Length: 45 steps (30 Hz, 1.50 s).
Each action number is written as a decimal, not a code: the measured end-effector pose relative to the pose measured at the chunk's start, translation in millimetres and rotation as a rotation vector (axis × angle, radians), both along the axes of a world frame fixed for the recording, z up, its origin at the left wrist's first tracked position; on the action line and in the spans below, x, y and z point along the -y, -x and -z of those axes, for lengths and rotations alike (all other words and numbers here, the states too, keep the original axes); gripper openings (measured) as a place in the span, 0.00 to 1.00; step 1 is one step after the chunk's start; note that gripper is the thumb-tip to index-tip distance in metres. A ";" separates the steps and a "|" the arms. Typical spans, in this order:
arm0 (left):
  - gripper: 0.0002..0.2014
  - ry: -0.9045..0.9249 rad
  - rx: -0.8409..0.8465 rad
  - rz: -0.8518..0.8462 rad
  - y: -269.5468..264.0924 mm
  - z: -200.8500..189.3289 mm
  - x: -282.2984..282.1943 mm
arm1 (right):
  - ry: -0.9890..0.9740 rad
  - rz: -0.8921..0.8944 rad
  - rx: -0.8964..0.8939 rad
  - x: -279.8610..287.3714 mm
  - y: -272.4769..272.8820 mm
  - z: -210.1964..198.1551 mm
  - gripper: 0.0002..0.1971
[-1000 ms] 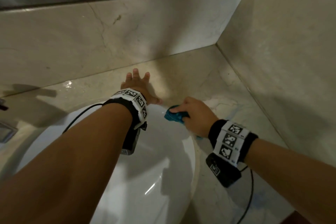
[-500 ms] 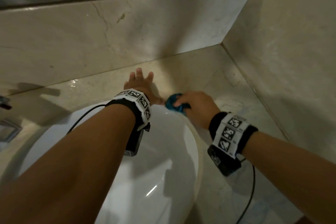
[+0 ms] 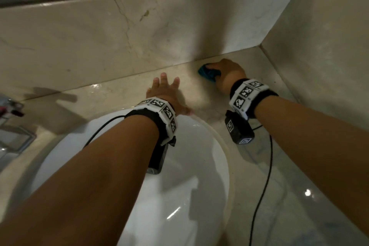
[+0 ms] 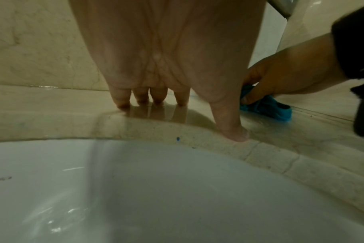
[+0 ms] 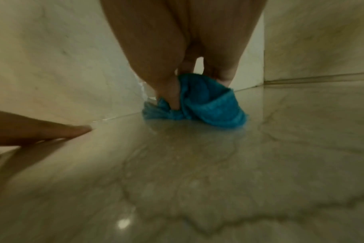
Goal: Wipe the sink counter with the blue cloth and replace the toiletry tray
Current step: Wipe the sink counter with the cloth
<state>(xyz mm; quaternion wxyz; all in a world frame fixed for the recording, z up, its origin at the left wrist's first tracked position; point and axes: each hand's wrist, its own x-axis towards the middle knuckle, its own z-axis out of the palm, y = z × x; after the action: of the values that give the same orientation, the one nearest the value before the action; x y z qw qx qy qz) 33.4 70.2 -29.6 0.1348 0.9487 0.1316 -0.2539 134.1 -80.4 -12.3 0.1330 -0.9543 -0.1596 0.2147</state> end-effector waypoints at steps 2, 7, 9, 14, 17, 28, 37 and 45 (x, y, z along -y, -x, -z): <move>0.58 -0.006 -0.003 -0.003 -0.7 -1.0 1.1 | -0.033 -0.083 0.038 1.8 20.3 -0.6 0.21; 0.60 -0.018 -0.021 -0.002 -2.2 1.4 1.1 | -0.069 -0.300 0.060 32.0 80.3 -0.6 0.21; 0.59 -0.016 -0.020 -0.004 -1.6 1.7 0.8 | -0.087 -0.324 0.035 43.7 91.1 1.2 0.19; 0.59 -0.010 -0.014 -0.009 0.3 -1.7 -1.2 | -0.125 -0.344 -0.068 65.4 102.5 -0.4 0.20; 0.55 -0.050 -0.009 0.001 -0.2 -5.7 4.7 | -0.291 -0.182 -0.188 82.4 93.3 -10.6 0.20; 0.47 0.093 0.050 0.237 5.2 -21.5 77.7 | -0.137 0.327 0.194 155.0 37.6 -11.8 0.20; 0.50 0.085 -0.011 0.208 15.3 -7.4 57.9 | 0.063 0.209 0.098 156.0 48.8 -10.2 0.24; 0.54 0.028 -0.046 0.235 6.1 -5.1 55.9 | -0.031 0.147 0.090 125.7 87.9 -5.7 0.22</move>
<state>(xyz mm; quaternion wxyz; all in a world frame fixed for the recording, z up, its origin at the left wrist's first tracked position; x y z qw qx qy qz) 27.2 14.3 -24.5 0.1141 0.9496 0.0187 -0.2913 46.2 -206.1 -6.6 0.1560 -0.9700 -0.0981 0.1588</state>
